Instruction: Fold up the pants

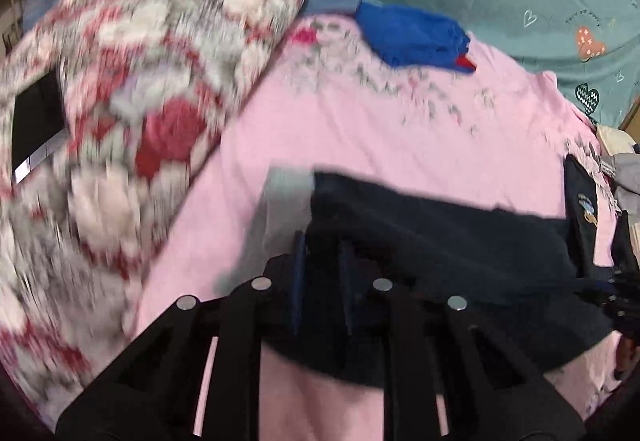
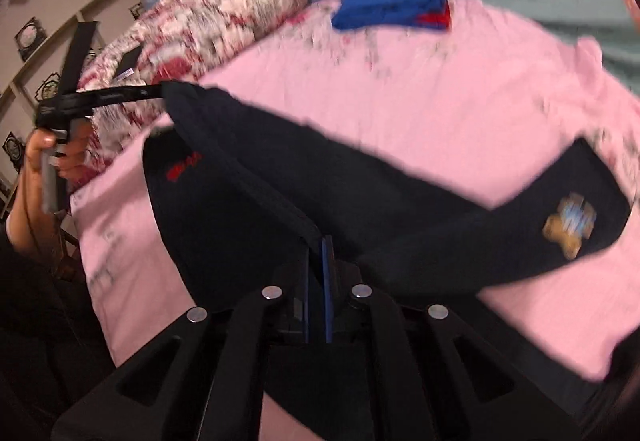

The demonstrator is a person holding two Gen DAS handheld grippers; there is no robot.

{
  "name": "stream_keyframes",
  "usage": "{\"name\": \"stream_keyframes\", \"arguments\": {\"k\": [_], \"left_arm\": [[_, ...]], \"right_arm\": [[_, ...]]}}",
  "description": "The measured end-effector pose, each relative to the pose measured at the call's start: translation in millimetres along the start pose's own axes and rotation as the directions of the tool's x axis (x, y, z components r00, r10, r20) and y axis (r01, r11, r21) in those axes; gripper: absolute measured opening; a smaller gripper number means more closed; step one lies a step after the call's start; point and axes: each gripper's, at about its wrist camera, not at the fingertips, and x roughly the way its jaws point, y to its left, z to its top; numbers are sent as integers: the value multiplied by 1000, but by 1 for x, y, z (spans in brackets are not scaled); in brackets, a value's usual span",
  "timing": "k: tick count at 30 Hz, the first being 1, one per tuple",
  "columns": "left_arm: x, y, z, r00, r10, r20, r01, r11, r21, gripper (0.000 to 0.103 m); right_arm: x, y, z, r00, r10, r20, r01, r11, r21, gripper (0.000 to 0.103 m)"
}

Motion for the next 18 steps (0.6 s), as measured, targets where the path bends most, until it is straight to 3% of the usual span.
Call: {"name": "stream_keyframes", "arguments": {"k": [2, 3, 4, 5, 8, 12, 18], "left_arm": [[2, 10, -12, 999, 1, -37, -2, 1000, -27, 38], [2, 15, -16, 999, 12, -49, -14, 999, -45, 58], [1, 22, -21, 998, 23, -51, -26, 997, -73, 68], [-2, 30, -25, 999, 21, -45, -26, 994, -107, 68], [-7, 46, -29, 998, -17, -59, 6, 983, -185, 70], [-4, 48, -24, 995, -46, -86, 26, 974, -226, 69], [22, 29, -6, 963, -214, -165, 150, 931, -332, 62]], "right_arm": [[13, -6, -16, 999, 18, -39, -16, 998, 64, 16], [19, -9, -22, 999, 12, -49, -8, 996, 93, 18], [18, -10, -25, 999, 24, -31, -20, 993, 114, 22], [14, -11, -27, 999, 48, -11, -46, 989, 138, 32], [5, -7, -30, 997, 70, 23, -72, 984, 162, 45], [-2, -3, -33, 998, 47, 48, -55, 984, 168, 48], [-18, -6, -36, 993, 34, 115, -56, 979, 197, 48]]}}
